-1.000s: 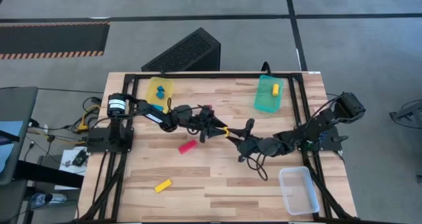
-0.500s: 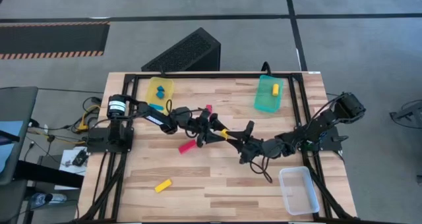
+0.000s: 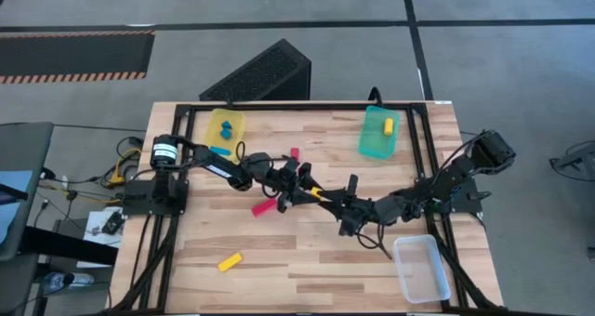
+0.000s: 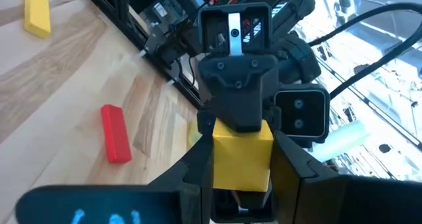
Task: Sort & place blocks by color
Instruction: Put the yellow square block into the light blue bin
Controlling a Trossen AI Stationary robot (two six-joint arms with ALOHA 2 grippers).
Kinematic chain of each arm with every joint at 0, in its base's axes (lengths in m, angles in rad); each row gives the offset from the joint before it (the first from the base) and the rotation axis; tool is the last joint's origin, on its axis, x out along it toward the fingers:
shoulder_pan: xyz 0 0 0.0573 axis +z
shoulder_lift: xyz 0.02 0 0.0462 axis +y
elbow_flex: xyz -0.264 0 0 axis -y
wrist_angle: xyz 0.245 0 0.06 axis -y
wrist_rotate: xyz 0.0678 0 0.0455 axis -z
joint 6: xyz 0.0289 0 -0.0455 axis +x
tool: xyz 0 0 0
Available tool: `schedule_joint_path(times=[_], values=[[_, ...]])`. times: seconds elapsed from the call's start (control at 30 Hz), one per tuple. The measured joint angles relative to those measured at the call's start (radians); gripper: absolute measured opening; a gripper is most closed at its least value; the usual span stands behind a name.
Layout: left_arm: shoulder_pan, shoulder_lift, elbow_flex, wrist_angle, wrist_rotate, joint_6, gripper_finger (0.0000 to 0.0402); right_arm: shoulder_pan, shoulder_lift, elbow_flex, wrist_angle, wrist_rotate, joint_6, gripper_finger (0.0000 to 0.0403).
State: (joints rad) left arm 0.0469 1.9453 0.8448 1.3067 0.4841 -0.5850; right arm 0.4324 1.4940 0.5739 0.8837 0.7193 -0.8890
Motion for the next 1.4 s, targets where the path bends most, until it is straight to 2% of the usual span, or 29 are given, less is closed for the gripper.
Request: schedule_joint_path(times=[0.17,0.4,0.53,0.6,0.73,0.87,0.97,1.03,1.13,1.3,1.4], values=[[0.001,0.0,0.0,-0.025,0.005,-0.003,0.0107,0.0,0.0,-0.001,-0.012,0.0,-0.014,0.0111],[0.001,0.0,0.0,-0.036,0.004,0.006,0.0106,-0.001,0.0,-0.001,-0.027,0.001,0.002,0.0118],[0.001,0.0,-0.002,-0.05,-0.024,0.006,0.0106,-0.007,0.0,-0.001,-0.069,0.032,0.101,0.0131],[0.01,0.0,-0.002,-0.069,-0.05,0.02,0.0111,-0.006,-0.001,-0.001,-0.097,0.075,0.173,0.0149],[0.045,-0.001,-0.001,-0.106,-0.08,0.044,0.0115,0.011,-0.001,-0.001,-0.157,0.237,0.365,0.0202],[0.085,-0.001,-0.001,-0.163,-0.111,0.062,0.0107,0.06,-0.043,-0.002,-0.279,0.418,0.417,0.0246],[0.114,-0.001,-0.001,-0.17,-0.146,0.064,0.0109,0.104,-0.114,-0.014,-0.375,0.554,0.42,0.0255],[0.122,-0.001,0.001,-0.19,-0.196,0.066,0.0113,0.124,-0.189,-0.038,-0.411,0.601,0.448,0.0254],[0.124,-0.001,0.049,-0.285,-0.256,0.129,0.0113,0.125,-0.334,-0.082,-0.494,0.595,0.541,0.0247],[0.122,0.006,0.226,-0.598,-0.294,0.273,0.0109,0.092,-0.585,-0.155,-0.678,0.587,0.794,0.0236],[0.122,0.005,0.322,-0.7,-0.391,0.381,0.0117,0.088,-0.702,-0.18,-0.757,0.585,0.882,0.023]])
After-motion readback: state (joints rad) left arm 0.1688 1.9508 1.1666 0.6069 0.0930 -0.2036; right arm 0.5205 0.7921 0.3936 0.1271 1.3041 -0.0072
